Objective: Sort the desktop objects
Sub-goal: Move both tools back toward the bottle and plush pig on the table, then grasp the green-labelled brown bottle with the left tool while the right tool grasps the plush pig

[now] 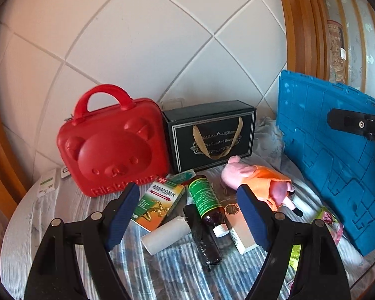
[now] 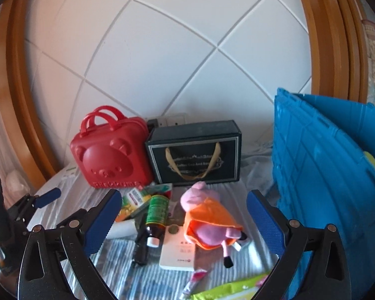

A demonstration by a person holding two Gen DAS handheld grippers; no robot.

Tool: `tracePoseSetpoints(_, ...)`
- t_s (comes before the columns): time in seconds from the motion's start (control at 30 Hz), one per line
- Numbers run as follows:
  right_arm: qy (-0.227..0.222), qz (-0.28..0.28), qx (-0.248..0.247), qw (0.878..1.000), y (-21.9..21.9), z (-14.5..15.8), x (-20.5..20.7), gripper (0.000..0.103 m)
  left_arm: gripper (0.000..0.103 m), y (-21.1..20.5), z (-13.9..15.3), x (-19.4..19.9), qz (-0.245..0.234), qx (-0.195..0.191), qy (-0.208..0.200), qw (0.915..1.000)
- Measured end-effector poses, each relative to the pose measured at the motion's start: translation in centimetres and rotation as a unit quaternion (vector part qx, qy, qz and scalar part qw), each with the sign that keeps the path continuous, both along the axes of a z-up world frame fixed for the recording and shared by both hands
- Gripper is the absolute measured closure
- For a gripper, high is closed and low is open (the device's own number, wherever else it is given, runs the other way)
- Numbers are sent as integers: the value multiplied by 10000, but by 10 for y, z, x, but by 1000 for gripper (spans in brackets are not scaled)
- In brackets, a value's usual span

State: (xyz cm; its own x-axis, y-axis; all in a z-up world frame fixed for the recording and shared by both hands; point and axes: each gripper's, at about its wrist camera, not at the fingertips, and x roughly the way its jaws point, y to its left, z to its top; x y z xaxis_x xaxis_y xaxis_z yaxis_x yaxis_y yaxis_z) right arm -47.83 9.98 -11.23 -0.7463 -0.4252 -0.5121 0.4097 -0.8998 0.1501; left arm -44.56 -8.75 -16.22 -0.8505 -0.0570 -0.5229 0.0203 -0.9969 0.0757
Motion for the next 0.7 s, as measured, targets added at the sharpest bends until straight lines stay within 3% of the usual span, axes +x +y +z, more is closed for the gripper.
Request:
tracePoseSetpoints(0.33, -1003, 164, 576, 9931, -18, -84, -72, 2, 23, 8, -83, -97, -130, 411, -984, 9942)
tracePoseSetpoints(0.7, -1330, 299, 762, 9877, -27, -123, -111, 2, 23, -2, -139, -147, -23, 575, -1485, 9872)
